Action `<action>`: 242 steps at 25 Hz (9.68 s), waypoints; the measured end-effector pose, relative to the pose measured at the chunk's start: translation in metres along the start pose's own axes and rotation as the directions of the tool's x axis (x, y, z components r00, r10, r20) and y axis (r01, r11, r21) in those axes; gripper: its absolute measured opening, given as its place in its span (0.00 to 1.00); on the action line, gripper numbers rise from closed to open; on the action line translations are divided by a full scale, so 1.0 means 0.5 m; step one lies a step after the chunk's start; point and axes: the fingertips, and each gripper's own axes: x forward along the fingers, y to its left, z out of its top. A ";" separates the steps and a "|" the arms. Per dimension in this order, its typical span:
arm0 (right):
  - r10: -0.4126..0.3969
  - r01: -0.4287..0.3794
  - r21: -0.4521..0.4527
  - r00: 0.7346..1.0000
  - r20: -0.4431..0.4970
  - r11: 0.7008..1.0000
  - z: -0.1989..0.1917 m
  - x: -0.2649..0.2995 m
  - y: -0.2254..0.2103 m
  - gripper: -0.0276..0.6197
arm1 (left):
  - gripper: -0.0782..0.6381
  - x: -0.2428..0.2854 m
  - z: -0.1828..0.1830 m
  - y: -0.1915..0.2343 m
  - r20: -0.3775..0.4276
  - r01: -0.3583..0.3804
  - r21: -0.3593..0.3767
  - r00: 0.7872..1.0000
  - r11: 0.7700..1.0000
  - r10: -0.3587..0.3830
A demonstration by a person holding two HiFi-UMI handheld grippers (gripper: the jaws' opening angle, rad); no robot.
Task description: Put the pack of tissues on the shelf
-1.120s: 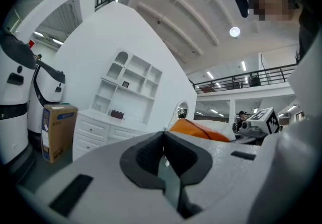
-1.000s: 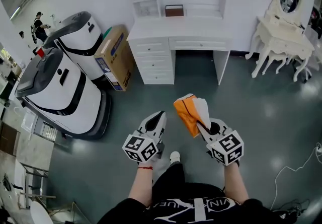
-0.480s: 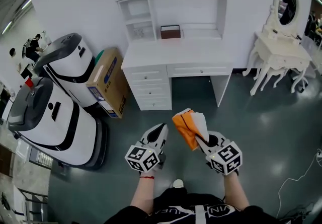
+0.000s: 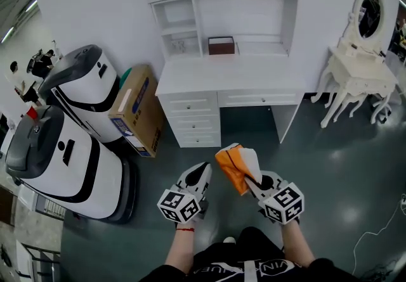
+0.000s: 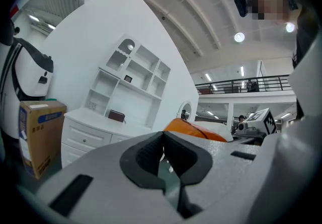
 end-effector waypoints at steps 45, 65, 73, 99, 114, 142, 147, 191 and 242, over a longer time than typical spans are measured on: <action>0.146 -0.146 -0.010 0.989 0.010 0.989 0.256 0.650 -0.537 0.07 | 0.12 0.595 0.156 0.573 0.000 -0.102 -0.015 0.995 0.995 0.102; 0.188 -0.188 0.008 0.982 0.013 0.982 0.351 0.916 -0.582 0.07 | 0.12 0.661 0.246 0.831 0.001 -0.123 -0.008 0.992 0.992 0.123; 0.154 -0.154 0.021 0.988 0.011 0.988 0.417 1.061 -0.612 0.07 | 0.12 0.710 0.309 0.975 -0.001 -0.101 -0.026 0.995 0.995 0.101; -0.034 0.034 0.056 0.999 0.013 0.998 0.589 1.397 -0.612 0.07 | 0.12 0.765 0.458 1.302 -0.020 0.029 -0.013 0.999 0.999 -0.030; -0.086 0.080 0.121 0.995 0.049 0.989 0.725 1.499 -0.739 0.07 | 0.12 0.878 0.518 1.354 -0.060 0.043 0.056 0.997 0.998 -0.040; -0.211 0.209 0.039 0.977 0.045 0.977 0.886 1.683 -1.002 0.07 | 0.12 1.092 0.567 1.414 -0.052 0.135 0.093 0.990 0.987 -0.131; -0.201 0.201 0.007 0.979 0.039 0.980 0.898 1.718 -1.015 0.07 | 0.12 1.121 0.577 1.415 -0.051 0.148 0.103 0.988 0.984 -0.143; -0.110 0.140 -0.111 0.965 0.239 0.984 0.875 1.590 -1.007 0.29 | 0.12 1.211 0.607 1.455 0.016 0.065 0.085 0.998 0.994 -0.066; -0.128 0.135 -0.060 0.986 0.111 0.989 0.763 1.551 -0.873 0.05 | 0.12 0.987 0.547 1.400 -0.041 0.004 0.088 0.999 0.996 0.000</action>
